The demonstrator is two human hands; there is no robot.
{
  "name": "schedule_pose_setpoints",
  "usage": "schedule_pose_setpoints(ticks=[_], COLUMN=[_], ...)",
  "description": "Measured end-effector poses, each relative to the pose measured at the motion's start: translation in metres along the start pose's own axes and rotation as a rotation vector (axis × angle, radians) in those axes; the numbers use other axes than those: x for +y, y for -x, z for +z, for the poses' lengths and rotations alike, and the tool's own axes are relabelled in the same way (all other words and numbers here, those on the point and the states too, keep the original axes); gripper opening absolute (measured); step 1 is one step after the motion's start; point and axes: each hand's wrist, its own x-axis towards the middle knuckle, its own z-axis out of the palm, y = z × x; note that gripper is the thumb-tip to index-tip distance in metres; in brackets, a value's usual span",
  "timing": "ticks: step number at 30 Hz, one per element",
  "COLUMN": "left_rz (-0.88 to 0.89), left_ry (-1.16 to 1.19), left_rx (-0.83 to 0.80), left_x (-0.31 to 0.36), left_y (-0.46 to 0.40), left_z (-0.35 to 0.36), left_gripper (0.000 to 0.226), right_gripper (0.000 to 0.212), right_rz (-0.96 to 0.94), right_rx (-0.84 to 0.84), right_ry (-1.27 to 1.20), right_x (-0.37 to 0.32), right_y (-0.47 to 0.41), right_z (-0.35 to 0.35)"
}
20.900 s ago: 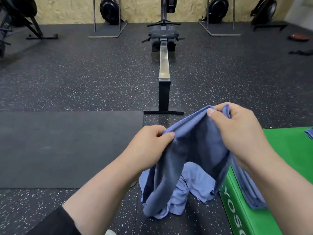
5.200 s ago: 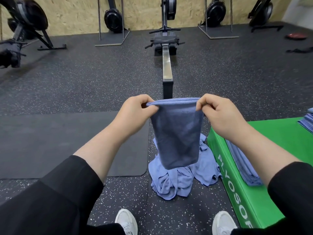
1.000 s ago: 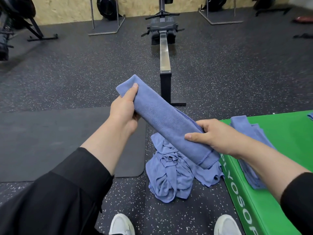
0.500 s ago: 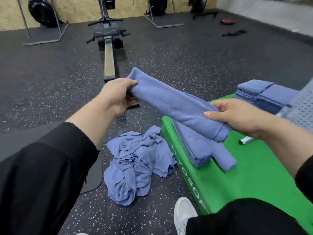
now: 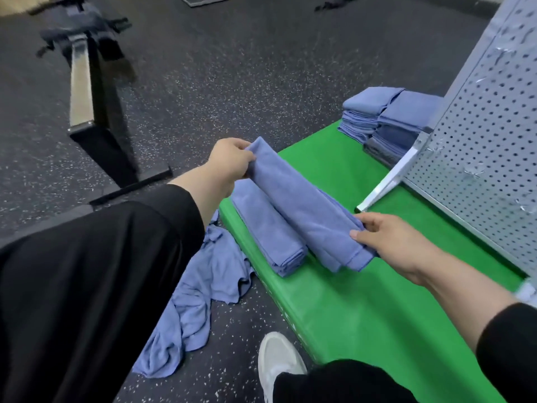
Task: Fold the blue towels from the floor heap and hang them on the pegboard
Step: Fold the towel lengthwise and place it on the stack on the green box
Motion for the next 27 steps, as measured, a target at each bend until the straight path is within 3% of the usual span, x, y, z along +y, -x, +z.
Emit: schedule_pose_setpoints(ticks=[5,7,10,12,15,18,22,27], left_rz=[-0.003,-0.015,0.126,0.235,0.375,0.482,0.569,0.497], left_ry=[-0.102,-0.284,-0.786,-0.92,-1.01,-1.12,-1.205,-0.915], left_rx=[-0.009,0.004,0.044,0.005,-0.253,-0.476,-0.551,-0.284], left_x=[-0.013,-0.017,-0.028,-0.041,-0.066,-0.083,-0.086,-0.067], left_y=[-0.055,-0.074,-0.084,-0.073,-0.041,-0.012,0.003,0.003], left_z=[0.027,0.032,0.04,0.054,0.087,0.114,0.128,0.086], left_gripper=[0.018,0.029,0.043,0.039,0.039,0.04,0.041,0.037], right_gripper=[0.02,0.029,0.058,0.073,0.047,0.027,0.028,0.021], right_rz=[0.012,0.048,0.11,0.041,-0.133,-0.162,-0.129,-0.232], right_rx=[0.117,0.13,0.099,0.107,0.11,-0.02,0.014,0.204], right_ry=[-0.041,0.02,0.5,0.863,1.102,1.248,1.048,0.759], right_x=[0.032,0.041,0.059,0.073,0.079,0.076,0.063,0.014], right_y=[-0.039,-0.057,-0.083,-0.093,-0.098,-0.101,-0.105,-0.109], right_z=[0.005,0.008,0.016,0.02,0.022,0.024,0.02,0.023])
